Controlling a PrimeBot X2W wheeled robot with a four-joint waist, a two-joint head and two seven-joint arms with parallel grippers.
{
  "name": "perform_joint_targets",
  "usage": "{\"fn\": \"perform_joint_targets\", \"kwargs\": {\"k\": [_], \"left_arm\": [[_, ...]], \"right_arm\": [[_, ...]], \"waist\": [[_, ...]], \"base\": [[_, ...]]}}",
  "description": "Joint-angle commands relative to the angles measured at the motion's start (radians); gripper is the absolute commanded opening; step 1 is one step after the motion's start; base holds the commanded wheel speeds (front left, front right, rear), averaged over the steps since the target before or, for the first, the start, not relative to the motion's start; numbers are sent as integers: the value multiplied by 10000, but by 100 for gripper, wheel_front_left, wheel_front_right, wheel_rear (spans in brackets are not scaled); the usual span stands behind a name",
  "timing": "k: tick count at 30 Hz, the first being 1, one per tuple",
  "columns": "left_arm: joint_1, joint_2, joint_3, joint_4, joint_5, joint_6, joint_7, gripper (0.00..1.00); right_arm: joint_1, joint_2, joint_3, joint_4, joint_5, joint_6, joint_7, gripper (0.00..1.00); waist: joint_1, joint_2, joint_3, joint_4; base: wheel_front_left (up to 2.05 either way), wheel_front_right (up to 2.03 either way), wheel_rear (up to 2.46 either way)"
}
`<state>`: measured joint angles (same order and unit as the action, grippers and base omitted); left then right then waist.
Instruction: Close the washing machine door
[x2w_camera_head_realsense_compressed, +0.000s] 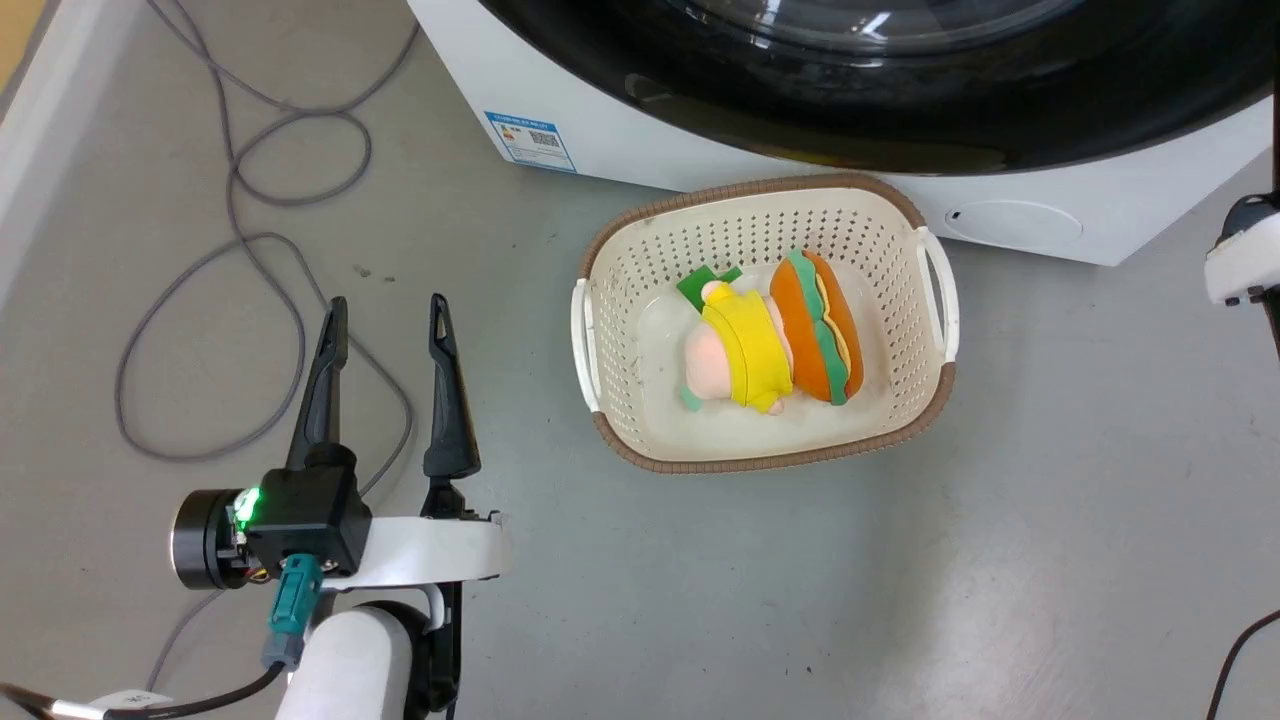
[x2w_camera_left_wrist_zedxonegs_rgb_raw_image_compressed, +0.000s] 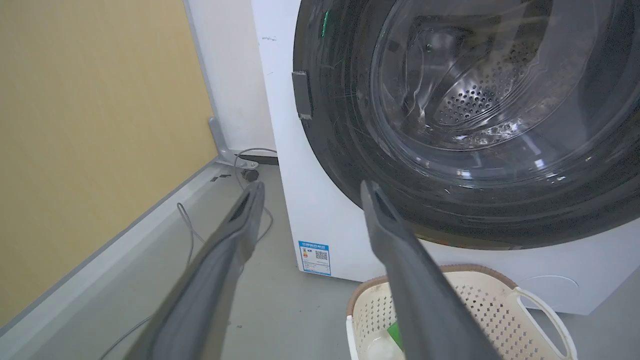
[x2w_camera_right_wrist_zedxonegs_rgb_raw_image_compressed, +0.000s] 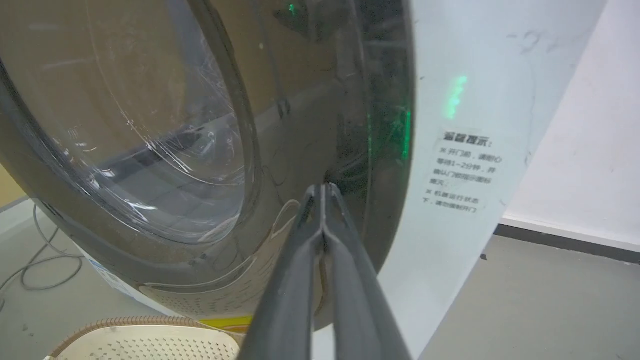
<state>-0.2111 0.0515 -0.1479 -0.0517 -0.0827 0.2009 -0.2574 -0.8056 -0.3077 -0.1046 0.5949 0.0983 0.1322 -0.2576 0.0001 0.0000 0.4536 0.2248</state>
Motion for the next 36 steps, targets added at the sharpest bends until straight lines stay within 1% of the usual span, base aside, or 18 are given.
{"fn": "perform_joint_targets", "kwargs": {"k": [1,6,9,13,18,21,26,31,32,33,34,35,36], "left_arm": [[-188,-12,-8,-13,-49,53,-43,100],[-197,-12,24,45,-40,50,-43,100],[-92,-12,128,117,18,39,-43,100],[103,-12,299,243,133,15,-43,100],[379,23,517,399,327,-134,-43,100],[543,66,608,496,411,-214,-44,100],[827,102,657,682,492,-342,-44,100],[1140,113,719,839,512,-401,-44,100],[1214,115,742,867,510,-408,-44,100],[1297,118,766,900,505,-417,-44,100],[1377,121,788,931,500,-427,-44,100],[1453,123,812,954,495,-437,-44,100],[1525,123,830,978,491,-448,-44,100]], "right_arm": [[-187,-72,-32,85,-55,-15,-42,0],[-282,-61,-12,168,-253,-15,-42,0],[-57,78,-77,-161,-147,-15,-42,0],[674,292,-209,-1337,-164,-15,-42,0],[1930,753,-286,-3392,-285,-15,-42,0],[2719,975,-143,-4392,-415,-15,-42,0],[4046,1393,59,-5305,-459,-15,-42,0],[5149,1853,270,-5585,-374,-15,-42,0],[5343,1930,350,-5556,-295,-15,-42,16],[5537,2003,428,-5524,-208,-15,-42,41],[5720,2054,522,-5499,-145,-15,-42,88],[5880,2098,577,-5514,-108,-15,-42,100],[6046,2152,599,-5508,-48,-15,-42,100]], "waist": [[-1,0,17,10],[-1,0,-53,-8],[-1,0,-257,-115],[-1,0,-666,-412],[-1,0,-1265,-987],[-1,0,-1648,-1346],[-1,0,-2252,-1860],[-1,0,-2785,-2271],[-1,0,-2901,-2347],[-1,0,-3016,-2420],[-1,0,-3122,-2480],[-1,0,-3215,-2530],[-1,0,-3294,-2566]], "base": [[0,0,0],[0,0,0],[0,0,0],[0,0,0],[0,0,0],[0,0,0],[0,0,0],[0,0,0],[0,0,0],[0,0,0],[0,0,0],[0,0,0],[0,0,0]]}}
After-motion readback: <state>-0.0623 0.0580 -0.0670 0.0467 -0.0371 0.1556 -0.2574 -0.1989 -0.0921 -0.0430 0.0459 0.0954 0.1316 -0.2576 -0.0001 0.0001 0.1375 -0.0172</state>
